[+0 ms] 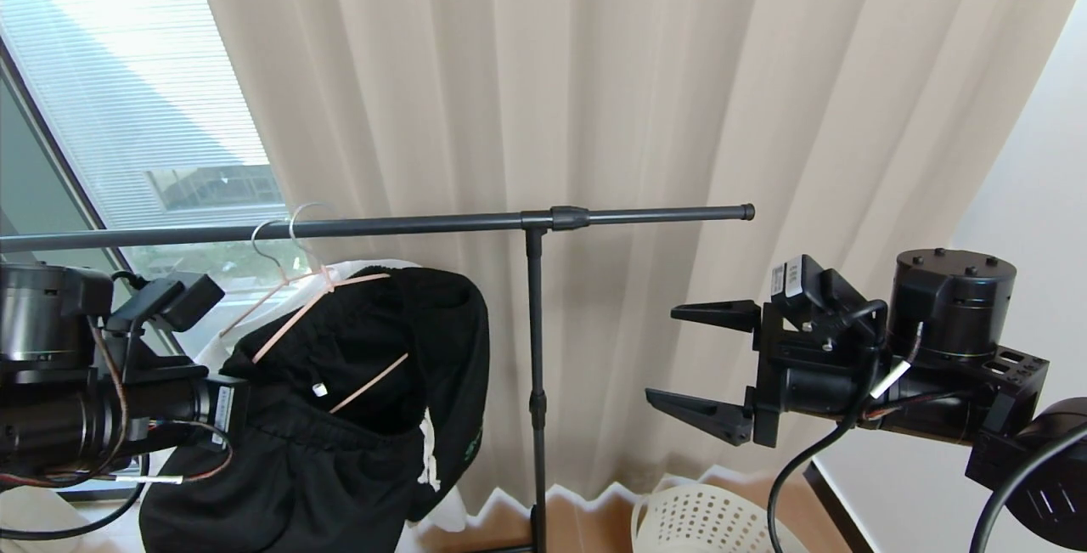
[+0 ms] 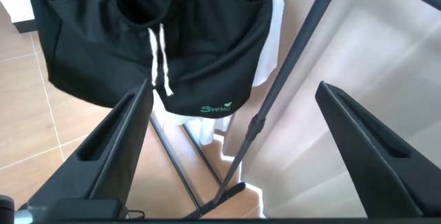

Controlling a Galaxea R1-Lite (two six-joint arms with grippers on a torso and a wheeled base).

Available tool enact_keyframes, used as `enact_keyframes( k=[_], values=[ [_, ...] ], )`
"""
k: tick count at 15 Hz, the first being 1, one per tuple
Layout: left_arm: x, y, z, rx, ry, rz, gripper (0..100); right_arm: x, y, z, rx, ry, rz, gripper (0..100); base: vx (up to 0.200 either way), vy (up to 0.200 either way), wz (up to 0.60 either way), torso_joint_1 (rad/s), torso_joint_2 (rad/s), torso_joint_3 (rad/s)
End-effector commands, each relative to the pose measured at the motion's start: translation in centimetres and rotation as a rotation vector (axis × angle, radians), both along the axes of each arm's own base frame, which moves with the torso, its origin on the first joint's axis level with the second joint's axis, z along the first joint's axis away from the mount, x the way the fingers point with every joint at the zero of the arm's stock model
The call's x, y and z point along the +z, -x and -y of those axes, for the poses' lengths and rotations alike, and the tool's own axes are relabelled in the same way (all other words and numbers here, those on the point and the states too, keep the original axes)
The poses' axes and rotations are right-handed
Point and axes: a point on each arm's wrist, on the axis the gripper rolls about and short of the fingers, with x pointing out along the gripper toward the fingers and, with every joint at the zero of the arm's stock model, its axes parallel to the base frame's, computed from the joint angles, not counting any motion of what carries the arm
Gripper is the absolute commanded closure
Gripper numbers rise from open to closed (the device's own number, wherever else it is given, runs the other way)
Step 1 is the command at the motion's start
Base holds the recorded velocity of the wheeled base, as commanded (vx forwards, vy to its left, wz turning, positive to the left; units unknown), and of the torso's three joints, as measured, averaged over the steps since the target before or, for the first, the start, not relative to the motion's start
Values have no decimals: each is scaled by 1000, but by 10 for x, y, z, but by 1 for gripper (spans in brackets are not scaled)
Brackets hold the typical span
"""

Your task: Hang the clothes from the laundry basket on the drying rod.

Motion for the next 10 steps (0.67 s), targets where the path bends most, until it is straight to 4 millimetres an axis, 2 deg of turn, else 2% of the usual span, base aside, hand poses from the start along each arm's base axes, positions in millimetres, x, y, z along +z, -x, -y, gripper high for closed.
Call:
enact_keyframes(
  k=[1,6,10],
  values=[
    [-8,-18,7,-7,1,-34,100,-1,-1,0,1,1,-3,0,0,0,0,0,0,0],
    [-34,-57,21,110,-51,25,100,-3,-2,-1,-5,7,-8,0,0,0,0,0,0,0],
    [-46,-73,26,114,-52,36,100,-4,-2,-1,-6,8,-9,0,0,0,0,0,0,0]
  ],
)
